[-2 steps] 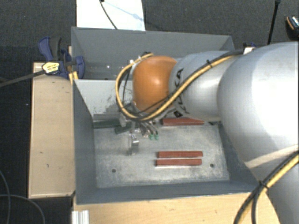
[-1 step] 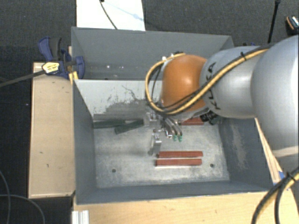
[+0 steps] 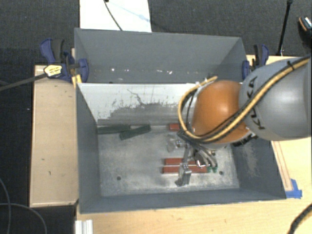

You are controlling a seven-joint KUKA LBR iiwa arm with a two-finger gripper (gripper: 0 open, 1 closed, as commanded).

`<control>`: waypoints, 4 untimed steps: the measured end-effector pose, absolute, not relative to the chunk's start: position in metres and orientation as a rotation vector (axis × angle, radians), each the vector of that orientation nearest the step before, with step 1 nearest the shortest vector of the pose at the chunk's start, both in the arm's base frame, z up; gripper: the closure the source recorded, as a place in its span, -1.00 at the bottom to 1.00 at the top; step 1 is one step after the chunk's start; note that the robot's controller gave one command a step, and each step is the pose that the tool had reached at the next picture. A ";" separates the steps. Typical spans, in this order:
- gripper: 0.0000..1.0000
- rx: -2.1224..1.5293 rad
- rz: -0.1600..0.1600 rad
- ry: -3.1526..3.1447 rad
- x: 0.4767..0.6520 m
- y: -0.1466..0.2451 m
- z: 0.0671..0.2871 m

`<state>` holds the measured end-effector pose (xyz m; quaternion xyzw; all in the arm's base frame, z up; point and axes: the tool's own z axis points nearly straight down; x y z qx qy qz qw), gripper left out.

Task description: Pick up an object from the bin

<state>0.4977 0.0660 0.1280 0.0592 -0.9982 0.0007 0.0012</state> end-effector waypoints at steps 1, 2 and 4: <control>-1.00 -0.058 0.001 -3.137 0.509 0.045 0.069; 1.00 -0.064 -0.001 -3.140 0.510 0.045 0.070; 1.00 0.700 0.002 -3.073 0.503 0.034 0.242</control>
Offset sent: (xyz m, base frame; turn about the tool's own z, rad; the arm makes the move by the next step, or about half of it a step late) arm 0.0124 -0.0206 -0.0580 0.1552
